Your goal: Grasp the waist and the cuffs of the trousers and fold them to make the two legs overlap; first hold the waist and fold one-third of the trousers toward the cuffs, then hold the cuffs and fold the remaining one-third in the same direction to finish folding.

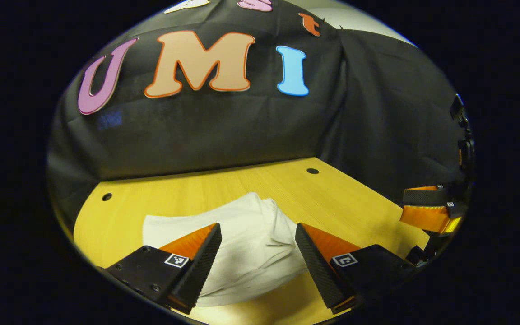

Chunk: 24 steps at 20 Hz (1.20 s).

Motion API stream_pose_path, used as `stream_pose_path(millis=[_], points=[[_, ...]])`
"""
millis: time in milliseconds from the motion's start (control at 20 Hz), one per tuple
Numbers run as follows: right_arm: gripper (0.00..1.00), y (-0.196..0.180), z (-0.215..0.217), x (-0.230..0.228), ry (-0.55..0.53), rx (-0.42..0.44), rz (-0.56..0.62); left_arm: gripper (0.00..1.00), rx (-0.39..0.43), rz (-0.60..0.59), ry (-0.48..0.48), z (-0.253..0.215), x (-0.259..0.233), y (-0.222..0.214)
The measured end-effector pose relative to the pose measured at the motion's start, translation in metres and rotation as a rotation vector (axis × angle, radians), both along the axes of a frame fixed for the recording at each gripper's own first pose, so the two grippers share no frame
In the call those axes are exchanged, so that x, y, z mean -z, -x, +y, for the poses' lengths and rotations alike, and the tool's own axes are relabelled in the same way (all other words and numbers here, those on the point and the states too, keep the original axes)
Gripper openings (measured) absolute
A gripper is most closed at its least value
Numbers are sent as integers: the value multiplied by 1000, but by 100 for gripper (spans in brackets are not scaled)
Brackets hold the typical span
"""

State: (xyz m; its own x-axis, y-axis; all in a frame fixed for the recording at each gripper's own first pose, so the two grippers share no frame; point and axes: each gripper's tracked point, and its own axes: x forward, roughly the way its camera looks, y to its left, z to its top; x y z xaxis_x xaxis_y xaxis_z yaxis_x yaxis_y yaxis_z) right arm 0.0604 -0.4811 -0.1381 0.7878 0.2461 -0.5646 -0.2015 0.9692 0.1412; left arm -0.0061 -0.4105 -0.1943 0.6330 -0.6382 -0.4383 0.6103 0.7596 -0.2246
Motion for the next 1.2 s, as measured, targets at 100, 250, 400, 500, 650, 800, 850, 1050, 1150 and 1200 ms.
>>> stream_pose_path(millis=[100,250,400,500,650,800,850,1050,1150,1200], points=[[92,-11,23,-16,-11,-18,-43,98,-63,-34,2,33,-14,-9],[96,-23,60,-41,-36,-40,-103,98,-158,-73,-3,84,-37,-23],[96,-35,95,-69,-59,-53,-168,98,-253,-112,-15,139,-54,-40],[92,-45,115,-90,-73,-48,-222,98,-309,-141,-29,176,-66,-48],[96,-58,132,-117,-67,-26,-298,97,-395,-176,-68,226,-82,-61],[96,-68,143,-130,-66,-2,-327,97,-471,-215,-69,262,-101,-72],[96,-72,146,-133,-69,8,-328,98,-486,-230,-64,269,-109,-75],[96,-76,145,-141,-61,43,-348,98,-508,-292,-80,288,-125,-86],[96,-76,143,-145,-52,52,-356,97,-506,-310,-72,290,-130,-88],[96,-77,142,-146,-47,57,-360,97,-503,-316,-64,290,-132,-89]])
